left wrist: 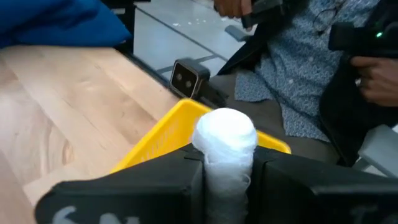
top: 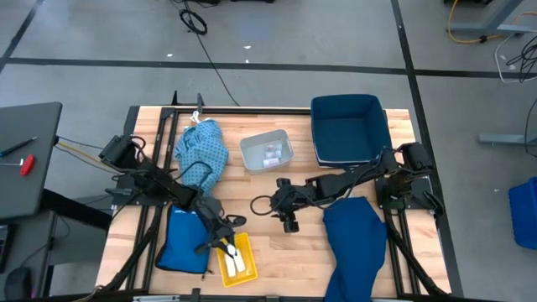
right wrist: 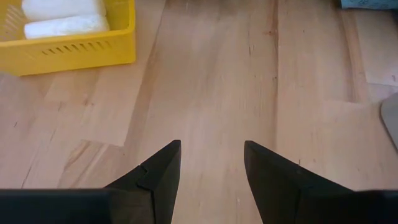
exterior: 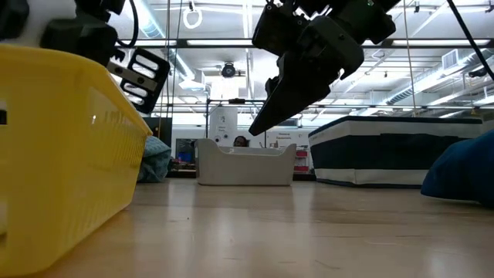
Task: Pick & place medical supplies in basket/bin
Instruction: Put the rolled gauze into the yellow bin, then put the blue patient gown into the blue laundry organizer
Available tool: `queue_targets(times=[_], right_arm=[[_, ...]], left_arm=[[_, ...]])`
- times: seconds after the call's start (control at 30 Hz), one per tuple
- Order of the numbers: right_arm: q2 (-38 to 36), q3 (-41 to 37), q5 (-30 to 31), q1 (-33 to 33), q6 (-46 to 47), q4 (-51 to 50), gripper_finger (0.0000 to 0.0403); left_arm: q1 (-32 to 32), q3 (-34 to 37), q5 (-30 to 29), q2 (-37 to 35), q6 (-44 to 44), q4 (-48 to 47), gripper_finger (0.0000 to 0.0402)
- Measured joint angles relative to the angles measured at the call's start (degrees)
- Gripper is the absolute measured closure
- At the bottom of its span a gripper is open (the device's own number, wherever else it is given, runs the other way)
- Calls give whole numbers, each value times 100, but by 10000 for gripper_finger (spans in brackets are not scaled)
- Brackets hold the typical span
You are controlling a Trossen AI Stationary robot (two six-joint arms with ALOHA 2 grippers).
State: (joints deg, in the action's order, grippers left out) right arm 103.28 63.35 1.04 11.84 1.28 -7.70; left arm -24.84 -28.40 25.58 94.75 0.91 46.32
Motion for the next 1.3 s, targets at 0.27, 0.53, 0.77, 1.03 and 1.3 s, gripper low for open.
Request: queue_targets(times=[0.27, 0.53, 0.77, 1.03, 1.3], right_arm=[[0, 0, 2, 0, 0, -2, 220], [0, 0, 5, 0, 2, -2, 220], [0, 0, -96, 23, 134, -9, 220], [0, 0, -116, 130, 149, -22, 220], [0, 0, 12, 151, 260, 23, 220]], left_arm=[[4, 2, 7, 3, 82, -13, 336], [4, 2, -28, 3, 85, 54, 306], [4, 2, -286, 3, 143, 235, 282], [6, 2, -297, 3, 419, 234, 213], [28, 7, -335, -22, 32, 824, 155]])
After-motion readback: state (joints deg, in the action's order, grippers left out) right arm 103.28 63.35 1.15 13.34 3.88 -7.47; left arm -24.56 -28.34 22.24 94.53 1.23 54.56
